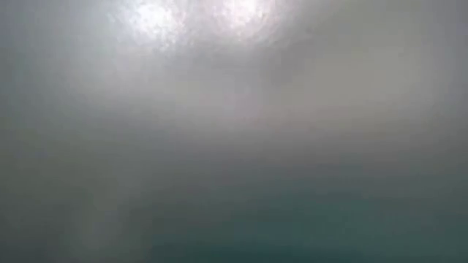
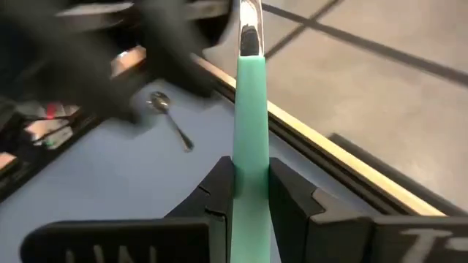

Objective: Sort silverware by color (type)
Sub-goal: Put the green spoon into the transparent bin

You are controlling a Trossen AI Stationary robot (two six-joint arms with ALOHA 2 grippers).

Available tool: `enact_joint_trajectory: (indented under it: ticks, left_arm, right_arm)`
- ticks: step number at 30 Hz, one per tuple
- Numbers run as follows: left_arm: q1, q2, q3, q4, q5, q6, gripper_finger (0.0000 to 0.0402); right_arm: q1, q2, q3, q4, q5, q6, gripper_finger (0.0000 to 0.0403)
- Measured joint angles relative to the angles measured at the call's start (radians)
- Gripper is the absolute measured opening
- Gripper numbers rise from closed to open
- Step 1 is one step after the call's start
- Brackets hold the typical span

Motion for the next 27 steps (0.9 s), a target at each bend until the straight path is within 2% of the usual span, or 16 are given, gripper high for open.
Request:
enact_joint_trajectory:
  ticks: [10, 15, 18, 27]
  left_arm:
    - [0.017, 0.001, 0.013, -0.019, -0.006, 0.011, 0.0119]
    - [0.015, 0.001, 0.017, -0.016, -0.093, 0.027, 0.0119]
    - [0.017, 0.001, 0.019, -0.013, -0.137, 0.035, 0.0115]
    - [0.01, 0.003, 0.016, -0.018, -0.137, 0.0, 0.0099]
  right_arm:
    - [-0.001, 0.017, -0.001, 0.059, 0.008, -0.091, 0.0047]
    - [-0.003, 0.017, 0.003, 0.074, 0.014, -0.122, 0.0047]
    - [-0.002, 0.017, 0.006, 0.079, 0.003, -0.145, 0.0047]
    - [0.011, 0.017, 0.006, 0.086, 0.0, -0.192, 0.0047]
